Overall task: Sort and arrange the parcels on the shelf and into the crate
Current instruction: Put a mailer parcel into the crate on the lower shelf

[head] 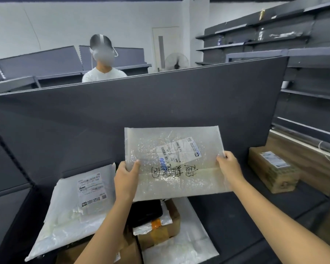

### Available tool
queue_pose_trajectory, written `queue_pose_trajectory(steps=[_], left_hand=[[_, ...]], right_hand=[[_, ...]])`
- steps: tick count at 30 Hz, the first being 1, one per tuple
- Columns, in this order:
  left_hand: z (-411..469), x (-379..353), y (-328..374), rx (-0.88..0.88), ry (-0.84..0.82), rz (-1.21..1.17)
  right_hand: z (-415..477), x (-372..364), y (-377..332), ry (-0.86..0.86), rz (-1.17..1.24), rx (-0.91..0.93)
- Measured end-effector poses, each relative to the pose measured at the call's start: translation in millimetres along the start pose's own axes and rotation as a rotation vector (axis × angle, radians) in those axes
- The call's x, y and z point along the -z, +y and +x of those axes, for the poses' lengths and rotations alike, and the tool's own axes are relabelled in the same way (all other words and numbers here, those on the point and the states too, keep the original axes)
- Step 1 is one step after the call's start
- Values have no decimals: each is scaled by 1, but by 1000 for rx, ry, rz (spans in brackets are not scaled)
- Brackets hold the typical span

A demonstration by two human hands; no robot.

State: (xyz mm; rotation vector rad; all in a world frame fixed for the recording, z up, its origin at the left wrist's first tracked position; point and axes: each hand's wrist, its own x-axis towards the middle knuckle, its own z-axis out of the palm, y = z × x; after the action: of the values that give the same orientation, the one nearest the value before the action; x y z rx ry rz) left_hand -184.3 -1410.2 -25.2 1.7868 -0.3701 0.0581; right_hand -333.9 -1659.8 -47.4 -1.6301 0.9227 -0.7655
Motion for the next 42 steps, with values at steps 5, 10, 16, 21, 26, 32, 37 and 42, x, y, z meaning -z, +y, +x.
queue_pose_trajectory(steps=[5,10,16,21,26,32,37,42], left_hand=[[-15,-26,-10,36,-122,-34],[-49,-66,-20,92,-276,-64],[-75,-109,-25,162,-532,-168],[-97,-151,-23,327,-796,-199],[-138,-204,-26,443,-905,-220],[-210,-259,-46,602,-911,-351],[-266,-286,-65,756,-901,-411],[-306,-300,-90,880,-953,-311]], right_hand=[[-16,26,40,92,-7,-74],[-34,73,82,205,-48,-163],[-47,133,115,329,-94,-221],[-56,184,141,403,-98,-272],[-72,245,163,425,-193,-367],[-116,306,202,776,-636,-450],[-159,298,246,686,573,-669],[-176,267,280,659,887,-602]])
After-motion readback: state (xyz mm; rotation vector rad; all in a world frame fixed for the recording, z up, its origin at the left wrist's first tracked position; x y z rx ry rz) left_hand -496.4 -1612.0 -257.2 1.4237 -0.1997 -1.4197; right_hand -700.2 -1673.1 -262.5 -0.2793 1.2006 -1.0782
